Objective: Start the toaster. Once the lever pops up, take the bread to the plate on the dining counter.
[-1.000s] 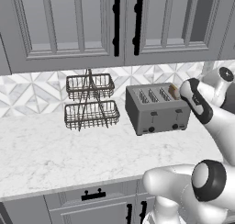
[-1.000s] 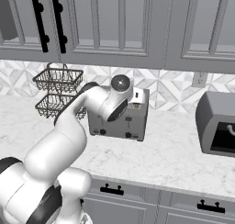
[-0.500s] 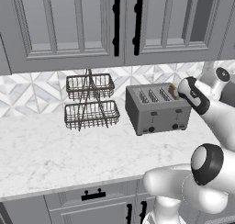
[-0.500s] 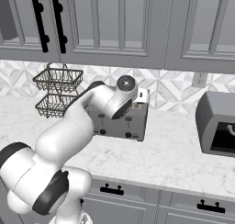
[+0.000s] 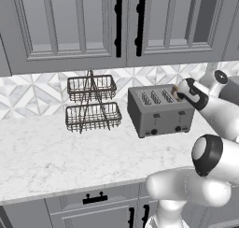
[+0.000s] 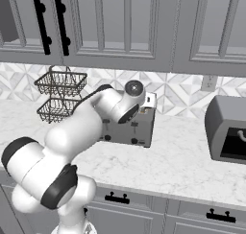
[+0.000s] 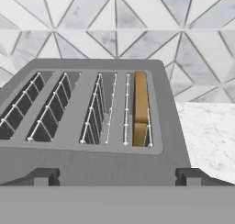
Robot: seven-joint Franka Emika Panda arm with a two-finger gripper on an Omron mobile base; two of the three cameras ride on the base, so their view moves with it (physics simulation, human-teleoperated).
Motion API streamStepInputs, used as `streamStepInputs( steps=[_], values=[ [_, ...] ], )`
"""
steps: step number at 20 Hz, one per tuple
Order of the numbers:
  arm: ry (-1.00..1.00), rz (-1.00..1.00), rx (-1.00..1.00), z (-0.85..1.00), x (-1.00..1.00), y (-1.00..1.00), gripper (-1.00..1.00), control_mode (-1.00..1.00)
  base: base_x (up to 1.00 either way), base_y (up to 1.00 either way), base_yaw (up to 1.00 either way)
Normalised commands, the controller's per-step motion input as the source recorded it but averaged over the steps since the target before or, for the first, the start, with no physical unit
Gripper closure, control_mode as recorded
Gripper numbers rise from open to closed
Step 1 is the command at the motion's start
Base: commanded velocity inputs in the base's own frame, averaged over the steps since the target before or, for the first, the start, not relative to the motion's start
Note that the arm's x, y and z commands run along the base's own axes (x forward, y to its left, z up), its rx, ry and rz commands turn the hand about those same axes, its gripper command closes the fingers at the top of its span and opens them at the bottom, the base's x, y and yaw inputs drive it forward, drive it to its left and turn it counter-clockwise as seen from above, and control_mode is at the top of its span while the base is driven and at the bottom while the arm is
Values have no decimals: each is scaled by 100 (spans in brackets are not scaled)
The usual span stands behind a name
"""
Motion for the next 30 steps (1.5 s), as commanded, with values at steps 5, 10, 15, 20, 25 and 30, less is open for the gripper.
streamStepInputs(
  steps=[5, 10, 15, 20, 25, 30],
  values=[
    [0, 0, 0, -13, 27, -5, -100, -100, 0, 0, 0],
    [0, 0, 0, -4, 27, -13, -100, -100, 0, 0, 0],
    [0, 0, 0, -1, 17, -13, -100, -100, 0, 0, 0],
    [0, 0, 0, -16, 19, -4, -100, -100, 0, 0, 0],
    [0, 0, 0, -20, 18, 0, -100, -100, 0, 0, 0],
    [0, 0, 0, -14, 18, 0, -100, -100, 0, 0, 0]
  ],
)
